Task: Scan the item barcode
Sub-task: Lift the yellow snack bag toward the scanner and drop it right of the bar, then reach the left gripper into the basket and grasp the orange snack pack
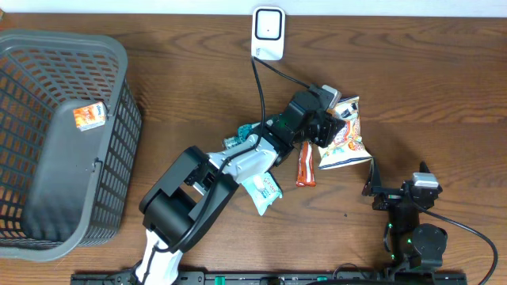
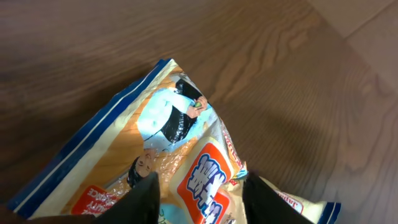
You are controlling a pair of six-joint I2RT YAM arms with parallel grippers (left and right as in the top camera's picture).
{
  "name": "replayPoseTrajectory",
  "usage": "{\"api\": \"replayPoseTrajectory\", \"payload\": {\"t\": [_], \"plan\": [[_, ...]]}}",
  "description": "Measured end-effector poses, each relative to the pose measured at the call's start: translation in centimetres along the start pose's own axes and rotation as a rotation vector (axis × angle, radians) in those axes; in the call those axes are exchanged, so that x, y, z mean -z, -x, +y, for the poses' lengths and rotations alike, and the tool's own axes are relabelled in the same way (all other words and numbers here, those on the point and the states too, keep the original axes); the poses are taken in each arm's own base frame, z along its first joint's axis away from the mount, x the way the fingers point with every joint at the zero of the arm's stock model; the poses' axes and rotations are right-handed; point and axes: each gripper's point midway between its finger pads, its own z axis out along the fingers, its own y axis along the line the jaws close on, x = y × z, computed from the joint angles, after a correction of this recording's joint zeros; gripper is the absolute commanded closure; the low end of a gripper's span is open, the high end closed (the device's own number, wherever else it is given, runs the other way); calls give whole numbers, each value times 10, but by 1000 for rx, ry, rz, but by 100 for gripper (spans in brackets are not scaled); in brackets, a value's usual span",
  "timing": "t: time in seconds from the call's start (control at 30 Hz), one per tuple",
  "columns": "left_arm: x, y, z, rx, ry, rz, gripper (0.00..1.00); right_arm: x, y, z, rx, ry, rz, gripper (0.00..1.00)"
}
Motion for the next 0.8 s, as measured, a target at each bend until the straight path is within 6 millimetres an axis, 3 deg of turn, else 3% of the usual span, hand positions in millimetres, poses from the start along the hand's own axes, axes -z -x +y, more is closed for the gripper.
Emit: {"api": "replayPoseTrajectory", "payload": {"t": [0.13,0.17,0.37,0.6,0.7,0.8], "plan": [[20,14,9,4,86,-5,55,0,0,0,0,0,0,1],[29,20,13,5,120,-9,50,0,0,0,0,0,0,1],[110,71,32,-40,331,-70,47,0,0,0,0,0,0,1],[241,123,38,-107,578,-202,43,0,0,0,0,0,0,1],[320,147,61,-28,719,-342,41,0,0,0,0,0,0,1],[396,158,88,64,863,-470,40,0,0,0,0,0,0,1]]}}
